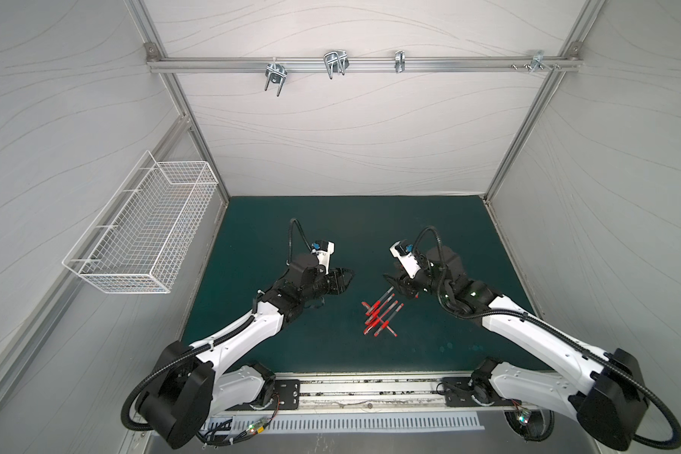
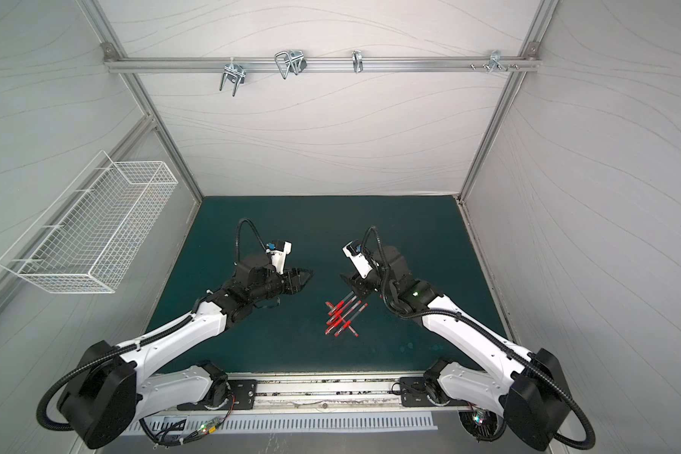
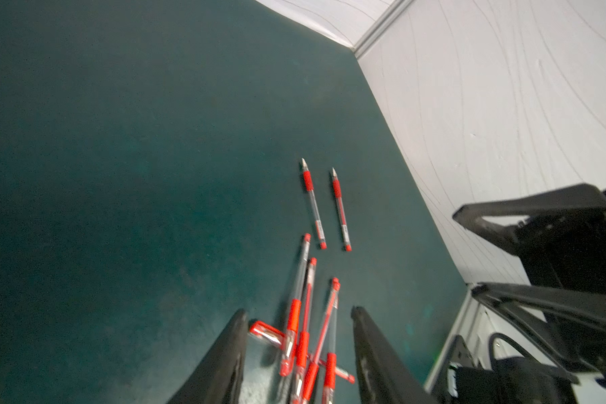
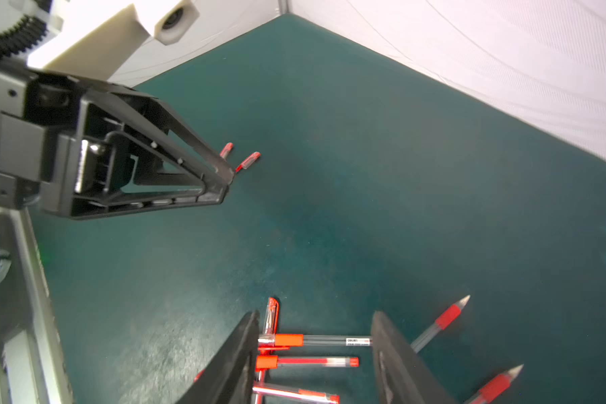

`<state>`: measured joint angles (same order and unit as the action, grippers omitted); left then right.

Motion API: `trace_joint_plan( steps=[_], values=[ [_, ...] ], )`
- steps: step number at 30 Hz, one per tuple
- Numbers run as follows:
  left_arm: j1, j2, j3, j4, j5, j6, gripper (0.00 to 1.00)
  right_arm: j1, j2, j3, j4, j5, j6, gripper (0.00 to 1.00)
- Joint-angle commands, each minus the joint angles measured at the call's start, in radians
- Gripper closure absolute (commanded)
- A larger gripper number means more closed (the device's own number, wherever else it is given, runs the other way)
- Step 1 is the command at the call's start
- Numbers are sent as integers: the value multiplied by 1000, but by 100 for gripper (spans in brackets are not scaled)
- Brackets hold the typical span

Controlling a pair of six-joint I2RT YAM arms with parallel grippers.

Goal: Remove pen caps from pens
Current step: Pick up the pen from the center of the table.

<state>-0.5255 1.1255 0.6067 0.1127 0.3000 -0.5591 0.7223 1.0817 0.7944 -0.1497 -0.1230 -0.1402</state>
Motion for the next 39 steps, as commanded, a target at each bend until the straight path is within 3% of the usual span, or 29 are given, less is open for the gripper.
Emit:
trace_joint_plan(
  steps=[1,6,10,23,39],
  values=[
    [-1,-63,40,-143,7,-53,50,-1,-42,9,-106,-89,-223,45],
    [0,-104,19,-206,57,-102,51,-83,-59,-48,-16,-293,-372,38],
    [0,-100,-13,-184,128,-128,50,-127,48,30,-170,-414,-524,42],
    [0,-10,-45,-105,174,-122,50,-121,366,98,-258,-337,-655,48],
    [0,4,-45,-159,135,-42,50,-76,585,208,-325,-213,-758,54]
  ],
)
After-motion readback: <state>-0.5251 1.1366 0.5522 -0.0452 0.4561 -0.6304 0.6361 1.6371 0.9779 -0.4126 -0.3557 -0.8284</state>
